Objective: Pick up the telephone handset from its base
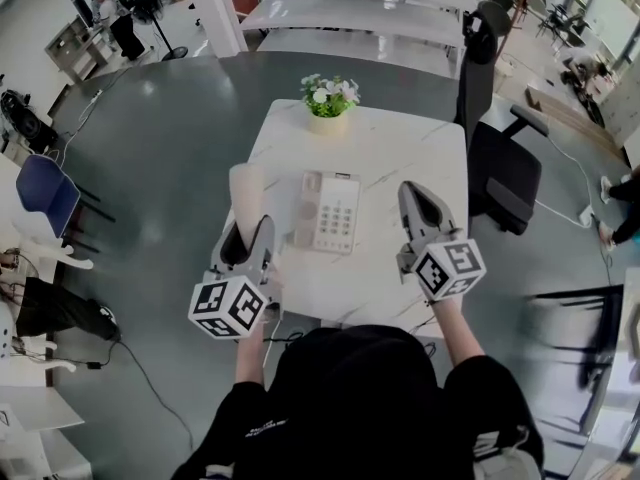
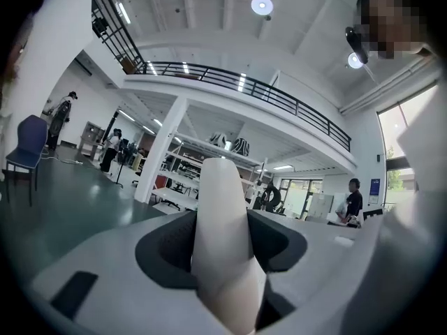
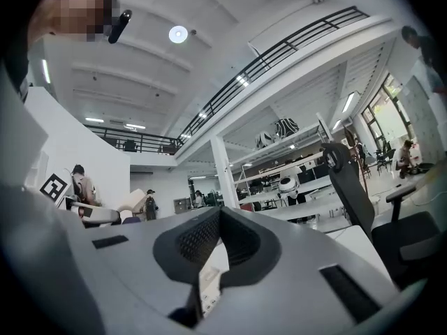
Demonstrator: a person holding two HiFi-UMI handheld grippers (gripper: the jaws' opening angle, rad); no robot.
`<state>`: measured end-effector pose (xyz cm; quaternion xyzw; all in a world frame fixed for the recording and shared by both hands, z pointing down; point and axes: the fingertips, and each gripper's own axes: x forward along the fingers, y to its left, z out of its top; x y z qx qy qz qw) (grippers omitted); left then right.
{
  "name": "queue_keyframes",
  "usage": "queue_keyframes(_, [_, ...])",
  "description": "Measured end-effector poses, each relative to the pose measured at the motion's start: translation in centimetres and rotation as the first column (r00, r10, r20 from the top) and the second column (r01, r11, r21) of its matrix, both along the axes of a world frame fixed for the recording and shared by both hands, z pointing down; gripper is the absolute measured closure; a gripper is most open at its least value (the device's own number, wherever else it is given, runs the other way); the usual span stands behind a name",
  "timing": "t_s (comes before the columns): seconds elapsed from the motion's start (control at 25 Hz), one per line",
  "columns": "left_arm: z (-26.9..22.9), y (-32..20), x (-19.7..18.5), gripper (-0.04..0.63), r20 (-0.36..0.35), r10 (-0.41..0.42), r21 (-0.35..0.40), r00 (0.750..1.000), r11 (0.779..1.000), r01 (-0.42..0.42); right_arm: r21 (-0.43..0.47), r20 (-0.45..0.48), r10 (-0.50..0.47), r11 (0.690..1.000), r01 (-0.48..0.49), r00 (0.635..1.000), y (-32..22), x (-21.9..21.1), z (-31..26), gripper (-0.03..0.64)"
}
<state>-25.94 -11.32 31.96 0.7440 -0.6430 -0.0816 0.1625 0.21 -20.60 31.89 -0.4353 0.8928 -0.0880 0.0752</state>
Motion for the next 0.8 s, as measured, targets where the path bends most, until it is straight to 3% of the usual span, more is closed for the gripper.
queue_keyframes(0.32, [-0.5, 0.8, -1.2, 0.388, -0.007, -0.041, 0.019, 0.999, 0.999, 0.041, 0.008, 0.002, -0.016, 1.000, 0.016, 1.000, 0.3, -0.5, -0.3, 0.626])
queue_keyframes(0.8, [-0.5, 0.4, -1.1, 0.388, 0.008, -0.037, 0.015, 0.999, 0.999, 0.037, 0.006, -0.012, -0.019, 1.000, 0.019, 1.000, -0.1, -0.7, -0.2, 0.626])
